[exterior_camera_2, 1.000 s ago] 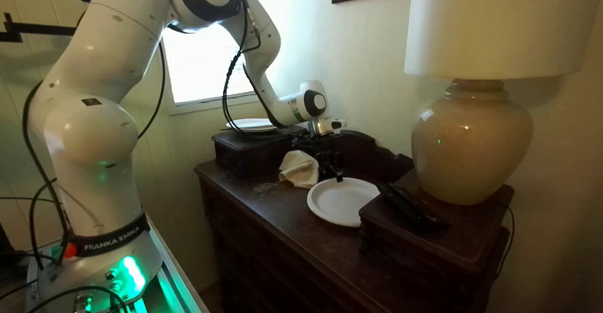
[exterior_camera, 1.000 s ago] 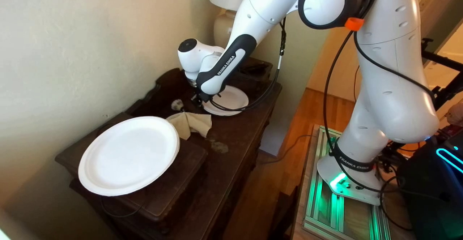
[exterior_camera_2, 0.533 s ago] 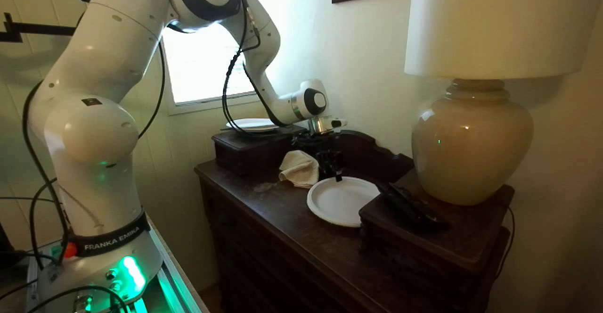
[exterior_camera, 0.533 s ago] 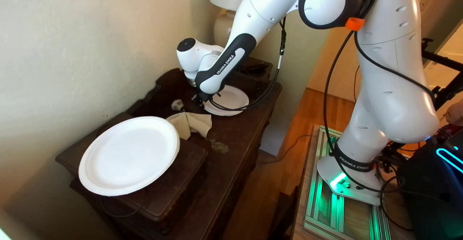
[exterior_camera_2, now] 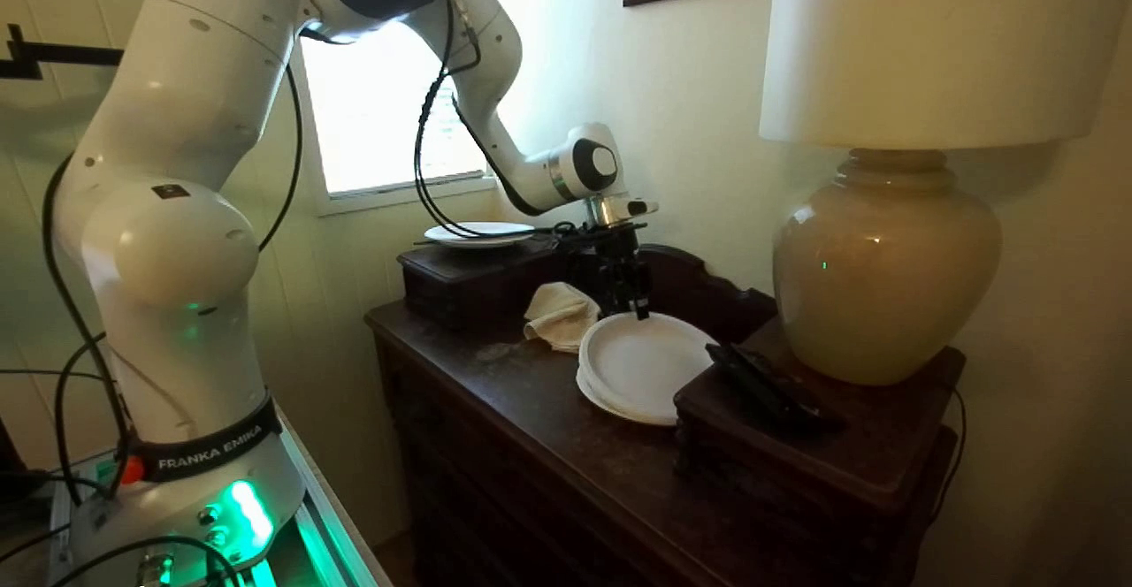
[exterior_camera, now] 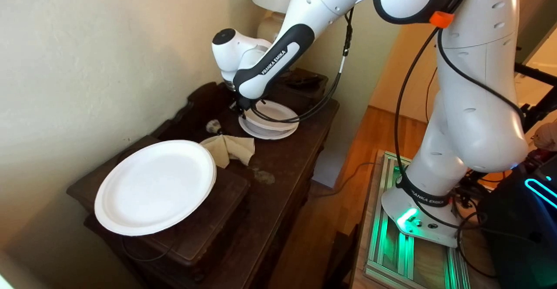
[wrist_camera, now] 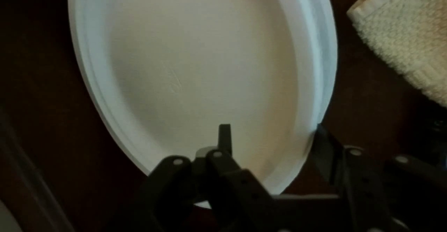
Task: Move some of the plate on the right to the stack of plates on the left
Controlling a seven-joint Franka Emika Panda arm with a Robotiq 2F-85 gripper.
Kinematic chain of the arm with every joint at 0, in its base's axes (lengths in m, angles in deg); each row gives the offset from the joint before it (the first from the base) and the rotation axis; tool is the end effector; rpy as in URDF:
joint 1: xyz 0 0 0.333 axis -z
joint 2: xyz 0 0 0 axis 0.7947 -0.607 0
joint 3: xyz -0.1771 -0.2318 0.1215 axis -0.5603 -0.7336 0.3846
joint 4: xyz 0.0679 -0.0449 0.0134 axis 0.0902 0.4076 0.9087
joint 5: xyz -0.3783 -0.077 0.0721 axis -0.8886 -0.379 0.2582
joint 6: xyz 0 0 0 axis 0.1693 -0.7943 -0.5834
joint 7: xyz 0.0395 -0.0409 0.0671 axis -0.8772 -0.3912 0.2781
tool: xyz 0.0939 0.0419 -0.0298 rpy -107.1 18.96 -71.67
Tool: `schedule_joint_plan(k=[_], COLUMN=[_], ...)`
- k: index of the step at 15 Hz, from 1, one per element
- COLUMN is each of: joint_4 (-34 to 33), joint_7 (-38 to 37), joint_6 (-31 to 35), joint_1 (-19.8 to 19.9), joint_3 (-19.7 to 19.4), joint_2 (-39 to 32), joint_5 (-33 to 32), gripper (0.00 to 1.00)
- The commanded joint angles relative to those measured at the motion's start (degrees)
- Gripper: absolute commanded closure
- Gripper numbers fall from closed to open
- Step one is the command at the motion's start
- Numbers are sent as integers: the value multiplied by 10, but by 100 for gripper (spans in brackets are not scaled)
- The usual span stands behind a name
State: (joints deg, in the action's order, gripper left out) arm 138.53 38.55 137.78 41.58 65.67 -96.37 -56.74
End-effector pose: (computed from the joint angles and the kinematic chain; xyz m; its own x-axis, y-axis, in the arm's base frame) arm 0.6261 -0.0317 0.2355 0.9522 -0.2787 0.1249 -0.3054 -0.8773 0.3703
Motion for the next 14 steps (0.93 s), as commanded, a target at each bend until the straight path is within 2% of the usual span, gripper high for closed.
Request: schedule_joint_plan(k=[1,5,14], joint_4=[34,54,73], joint_7=[38,76,166], joint_6=[-1,8,5], joint_1=[32,54,101], joint_3=[11,26,42], joint_2=[40,65,87], joint_5=[7,25,61], gripper=[44,46,39])
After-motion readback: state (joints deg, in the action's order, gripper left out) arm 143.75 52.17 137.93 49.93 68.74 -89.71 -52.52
